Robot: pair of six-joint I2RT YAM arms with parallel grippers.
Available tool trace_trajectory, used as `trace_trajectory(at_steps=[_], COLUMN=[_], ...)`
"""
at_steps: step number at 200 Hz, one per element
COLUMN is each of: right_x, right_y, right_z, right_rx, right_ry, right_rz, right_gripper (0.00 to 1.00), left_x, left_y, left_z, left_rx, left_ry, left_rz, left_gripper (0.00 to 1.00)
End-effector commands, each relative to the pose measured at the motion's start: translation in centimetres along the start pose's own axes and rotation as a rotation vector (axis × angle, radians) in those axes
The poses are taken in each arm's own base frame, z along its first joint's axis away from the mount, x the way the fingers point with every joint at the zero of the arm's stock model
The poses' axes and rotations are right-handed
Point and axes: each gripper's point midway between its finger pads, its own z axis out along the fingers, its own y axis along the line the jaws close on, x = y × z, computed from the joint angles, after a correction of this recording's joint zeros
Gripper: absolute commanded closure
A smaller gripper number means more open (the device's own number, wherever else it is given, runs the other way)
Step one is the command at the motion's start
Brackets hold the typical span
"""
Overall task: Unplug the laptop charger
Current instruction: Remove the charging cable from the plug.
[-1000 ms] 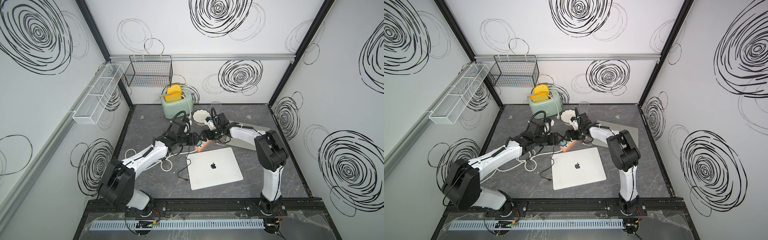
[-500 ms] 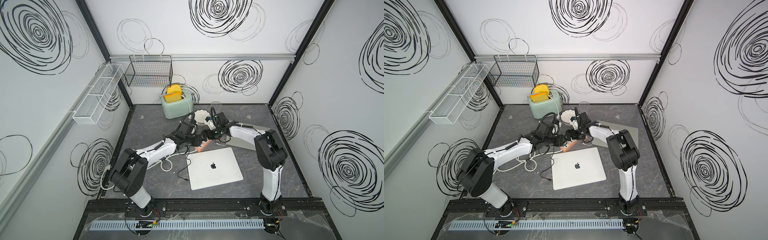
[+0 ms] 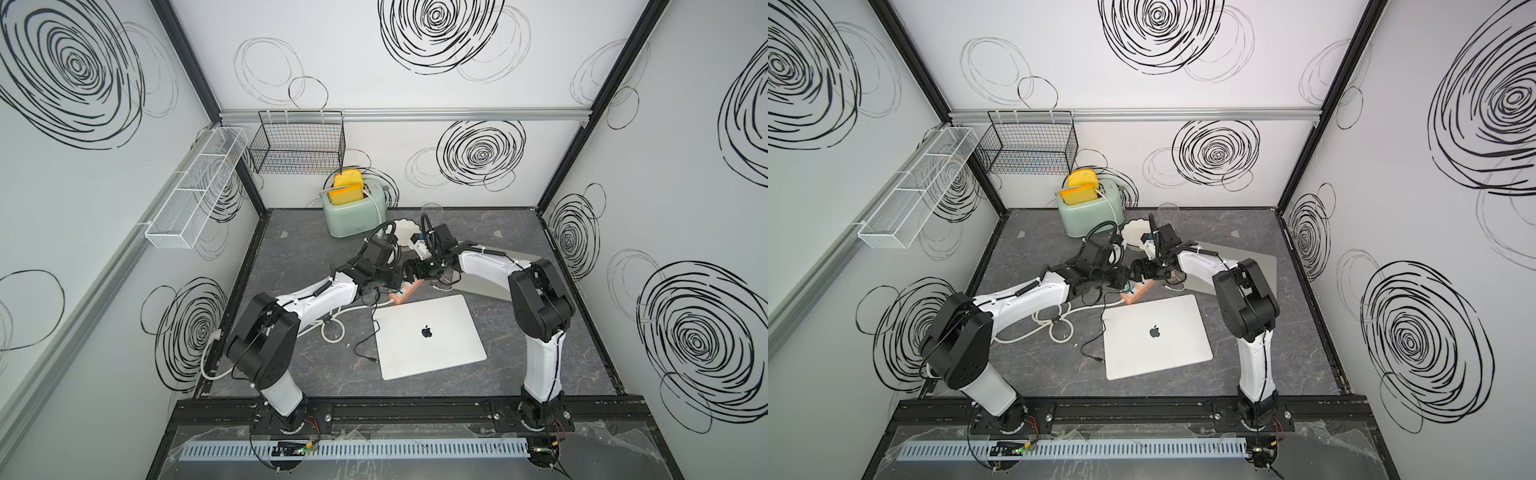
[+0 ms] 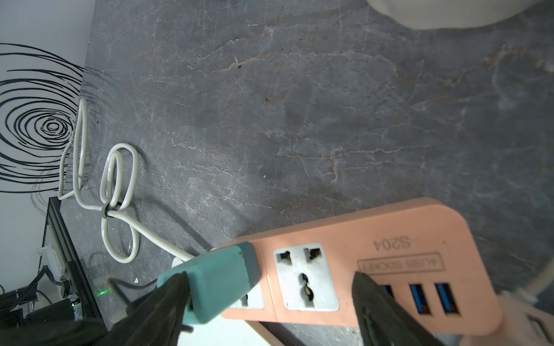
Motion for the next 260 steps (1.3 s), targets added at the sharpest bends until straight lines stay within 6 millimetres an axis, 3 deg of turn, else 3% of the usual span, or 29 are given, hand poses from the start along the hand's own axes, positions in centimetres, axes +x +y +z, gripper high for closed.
trace_trajectory(at_steps=[1, 36, 39, 101, 185, 260], right_x=[2.9, 3.6, 3.7, 6.1, 7.3, 8.0], right_y=[-2.0, -2.6, -2.7, -3.5, -4.7, -5.4], right_z=[1.5, 1.8, 1.8, 2.3, 2.7, 2.8], right_rx=[0.073, 0.092, 0.093, 0.155, 0.197, 0.213], right_ry=[0.109, 0.135, 0.139, 0.210, 0.252, 0.265], right_rz=[0.029, 0.040, 0.043, 0.009, 0.015, 0.011], right_gripper=[0.12, 0.12, 0.12, 0.13, 0.13, 0.13], left_x=[-0.7, -2.1, -2.2, -4.9, -6.1, -6.1], left_y=[-0.3, -0.9, -0.9, -1.9, -2.0, -1.8], left_z=[-0.3, -1.1, -1.1, -2.7, -4.5, -5.4], left_rx=[-0.004, 0.009, 0.010, 0.024, 0.023, 0.039], left_ry=[-0.022, -0.062, -0.063, -0.135, -0.192, -0.219], left_rz=[0.030, 0.053, 0.055, 0.095, 0.111, 0.105], left_gripper=[0.86, 0.95, 1.00, 1.00, 1.00, 1.00])
